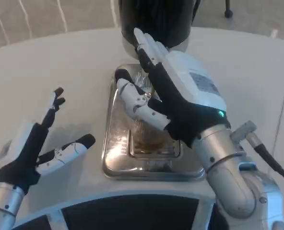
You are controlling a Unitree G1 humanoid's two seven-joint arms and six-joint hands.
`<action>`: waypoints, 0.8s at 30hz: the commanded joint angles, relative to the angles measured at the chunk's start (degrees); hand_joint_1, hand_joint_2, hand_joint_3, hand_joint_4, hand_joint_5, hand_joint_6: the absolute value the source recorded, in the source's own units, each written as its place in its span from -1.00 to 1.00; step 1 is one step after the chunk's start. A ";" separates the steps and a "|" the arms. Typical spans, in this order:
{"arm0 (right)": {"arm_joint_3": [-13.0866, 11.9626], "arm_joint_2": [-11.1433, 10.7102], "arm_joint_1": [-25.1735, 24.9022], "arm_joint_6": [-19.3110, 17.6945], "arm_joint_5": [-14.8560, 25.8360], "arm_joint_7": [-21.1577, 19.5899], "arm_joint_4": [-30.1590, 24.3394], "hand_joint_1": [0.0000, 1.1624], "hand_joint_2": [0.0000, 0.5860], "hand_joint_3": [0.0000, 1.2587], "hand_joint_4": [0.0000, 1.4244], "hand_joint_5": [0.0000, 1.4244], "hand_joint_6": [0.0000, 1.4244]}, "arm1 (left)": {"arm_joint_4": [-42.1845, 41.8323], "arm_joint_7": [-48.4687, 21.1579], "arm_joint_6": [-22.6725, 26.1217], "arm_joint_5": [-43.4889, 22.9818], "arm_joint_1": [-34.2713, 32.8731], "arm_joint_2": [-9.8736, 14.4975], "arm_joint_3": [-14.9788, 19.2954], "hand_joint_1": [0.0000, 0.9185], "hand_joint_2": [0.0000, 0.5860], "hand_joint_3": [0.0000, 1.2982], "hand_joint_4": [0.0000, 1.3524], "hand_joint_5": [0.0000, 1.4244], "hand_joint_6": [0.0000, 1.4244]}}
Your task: Grasp the cup under the faucet to collect the drink, then remove the cup.
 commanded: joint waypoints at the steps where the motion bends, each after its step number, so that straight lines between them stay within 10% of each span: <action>1: 1.01 0.34 1.56 0.69 0.06 1.79 -0.12 -1.00 0.76 -1.00 -1.00 -1.00 -1.00 | -1.46 1.03 -0.91 0.35 -0.87 -1.45 0.14 -0.57 -0.86 -1.00 -1.00 -0.82 -0.77; 24: 0.25 -0.39 3.42 0.29 -0.43 1.20 -1.41 -1.00 0.76 -1.00 -1.00 -1.00 -1.00 | 2.19 1.60 0.13 3.15 -7.30 -6.30 -2.44 -0.42 -0.88 -1.00 -1.00 -0.71 -0.66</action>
